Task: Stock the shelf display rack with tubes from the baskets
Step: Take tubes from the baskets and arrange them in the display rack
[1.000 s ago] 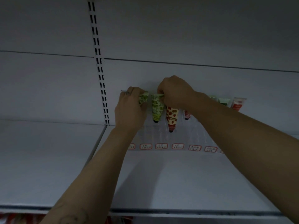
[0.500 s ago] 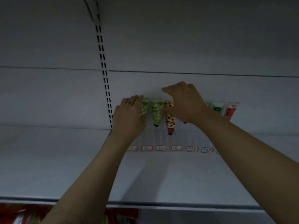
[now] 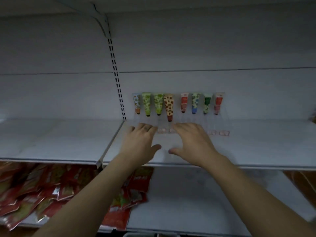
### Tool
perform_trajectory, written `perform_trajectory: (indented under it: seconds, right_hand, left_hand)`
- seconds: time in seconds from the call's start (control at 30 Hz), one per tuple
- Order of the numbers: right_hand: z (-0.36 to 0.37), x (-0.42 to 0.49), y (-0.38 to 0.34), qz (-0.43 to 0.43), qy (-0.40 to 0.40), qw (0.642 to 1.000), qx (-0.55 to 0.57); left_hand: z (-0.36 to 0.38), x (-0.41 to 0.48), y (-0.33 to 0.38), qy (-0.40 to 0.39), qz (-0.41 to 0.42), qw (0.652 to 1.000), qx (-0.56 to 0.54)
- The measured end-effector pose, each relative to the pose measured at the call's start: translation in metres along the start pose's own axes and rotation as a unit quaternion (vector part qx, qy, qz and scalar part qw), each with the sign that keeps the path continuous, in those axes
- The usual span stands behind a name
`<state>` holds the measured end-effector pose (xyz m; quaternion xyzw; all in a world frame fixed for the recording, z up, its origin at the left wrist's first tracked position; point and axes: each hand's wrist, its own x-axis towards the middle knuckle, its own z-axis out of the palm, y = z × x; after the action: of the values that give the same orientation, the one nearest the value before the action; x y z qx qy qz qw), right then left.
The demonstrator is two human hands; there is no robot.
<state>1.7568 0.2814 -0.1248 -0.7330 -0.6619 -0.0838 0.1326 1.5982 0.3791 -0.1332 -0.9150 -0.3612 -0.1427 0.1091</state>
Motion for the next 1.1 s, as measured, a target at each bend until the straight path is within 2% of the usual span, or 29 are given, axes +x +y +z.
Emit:
perform_trajectory:
  seconds: [0.17, 0.27, 0.43, 0.87, 1.0, 1.1]
  right_hand:
    - [0.024, -0.065, -0.007, 0.015, -0.076, 0.997, 0.006]
    - [0.044, -0.107, -0.006, 0.055, -0.127, 0.99, 0.037]
    - [0.091, -0.154, 0.001, 0.092, -0.245, 0.965, 0.024]
    - [0.23, -0.174, -0.007, 0.017, -0.399, 0.917, 0.022]
    - [0.268, -0.173, -0.012, -0.003, -0.427, 0.904, 0.023]
    - [0.291, -0.169, -0.012, -0.015, -0.441, 0.897, 0.022]
  left_hand:
    - [0.013, -0.058, 0.038, -0.039, 0.005, 0.999, -0.037]
    - [0.031, -0.094, 0.058, -0.064, 0.027, 0.996, -0.048]
    - [0.085, -0.129, 0.077, -0.197, 0.052, 0.978, -0.042]
    - [0.227, -0.193, 0.072, -0.409, 0.005, 0.912, -0.037]
    - [0.258, -0.205, 0.063, -0.449, -0.022, 0.892, -0.048]
    - [0.275, -0.206, 0.065, -0.461, -0.006, 0.886, -0.043]
